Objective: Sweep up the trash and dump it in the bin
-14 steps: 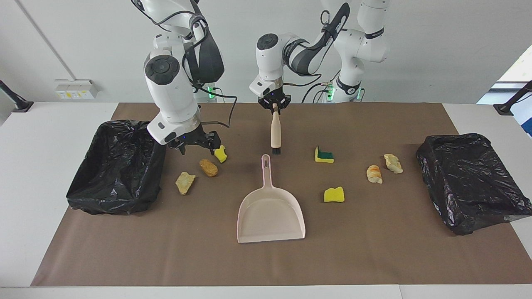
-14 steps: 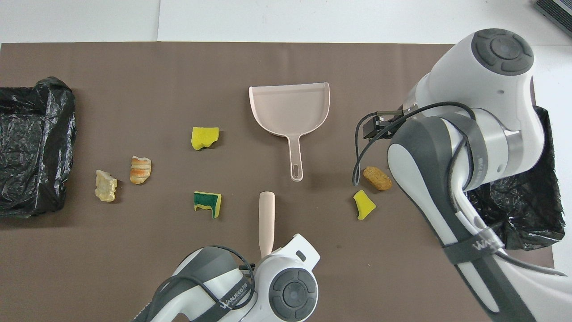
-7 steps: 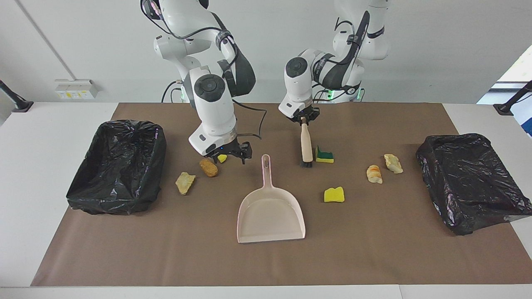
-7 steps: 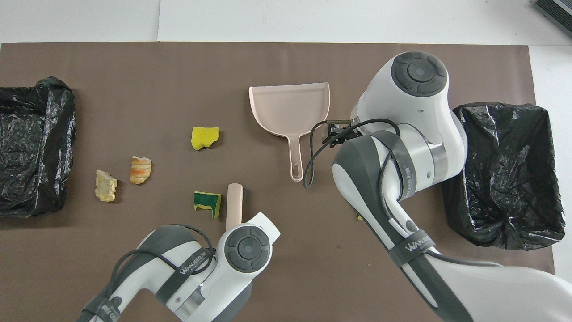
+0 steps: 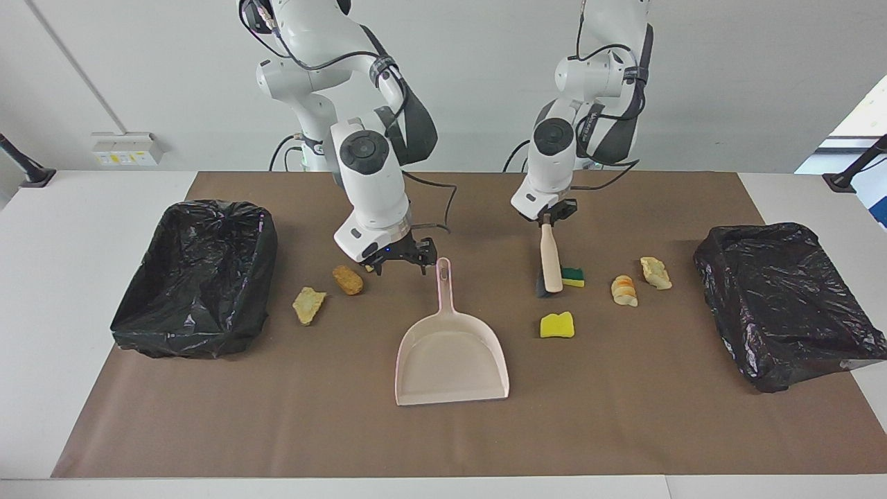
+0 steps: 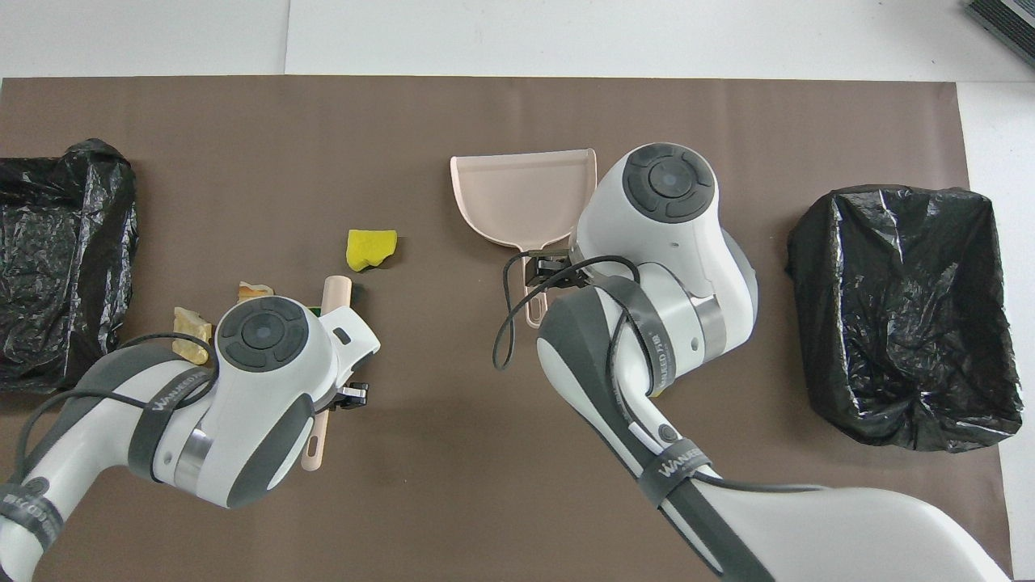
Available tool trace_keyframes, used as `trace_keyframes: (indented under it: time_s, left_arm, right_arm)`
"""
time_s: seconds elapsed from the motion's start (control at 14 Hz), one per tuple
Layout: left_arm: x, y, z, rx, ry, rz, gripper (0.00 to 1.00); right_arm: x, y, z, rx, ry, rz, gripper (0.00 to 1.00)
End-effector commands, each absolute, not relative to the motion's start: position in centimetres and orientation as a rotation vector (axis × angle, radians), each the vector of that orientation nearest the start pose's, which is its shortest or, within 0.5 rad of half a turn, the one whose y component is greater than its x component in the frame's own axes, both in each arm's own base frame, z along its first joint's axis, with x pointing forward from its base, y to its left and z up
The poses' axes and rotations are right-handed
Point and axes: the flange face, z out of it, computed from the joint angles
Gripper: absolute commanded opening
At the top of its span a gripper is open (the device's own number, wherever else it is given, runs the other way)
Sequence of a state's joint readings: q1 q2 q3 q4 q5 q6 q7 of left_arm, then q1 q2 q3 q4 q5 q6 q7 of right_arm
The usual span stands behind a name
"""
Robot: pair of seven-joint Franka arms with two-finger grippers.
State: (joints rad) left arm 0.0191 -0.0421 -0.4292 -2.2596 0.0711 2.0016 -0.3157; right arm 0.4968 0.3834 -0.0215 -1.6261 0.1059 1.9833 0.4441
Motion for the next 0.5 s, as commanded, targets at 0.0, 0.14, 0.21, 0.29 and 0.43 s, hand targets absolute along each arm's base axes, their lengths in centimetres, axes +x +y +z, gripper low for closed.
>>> trace_keyframes:
  time_s: [0.0, 0.14, 0.21, 0.29, 0.43]
  left_arm:
    - [47.1, -18.0, 40.9, -2.971, 0.181, 0.228, 0.00]
    - [49.7, -17.1, 43.9, -3.015, 0.122, 0.162, 0.00]
    - [50.8, -16.8, 44.0, -3.031, 0.108, 0.150, 0.00]
    - [51.7, -16.5, 43.9, -3.056, 0.084, 0.144, 0.00]
    - [53.2, -16.7, 43.6, -3.130, 0.029, 0.134, 0.00]
  right_arm:
    - [58.7, 32.7, 37.2, -3.095, -0.020, 0.097, 1.00]
    - [57.8, 34.6, 35.9, -3.120, -0.146, 0.094, 1.00]
    - [57.7, 35.0, 35.4, -3.116, -0.159, 0.084, 1.00]
    - [57.7, 35.0, 35.3, -3.116, -0.166, 0.088, 1.00]
    - [57.6, 35.3, 35.4, -3.111, -0.169, 0.076, 1.00]
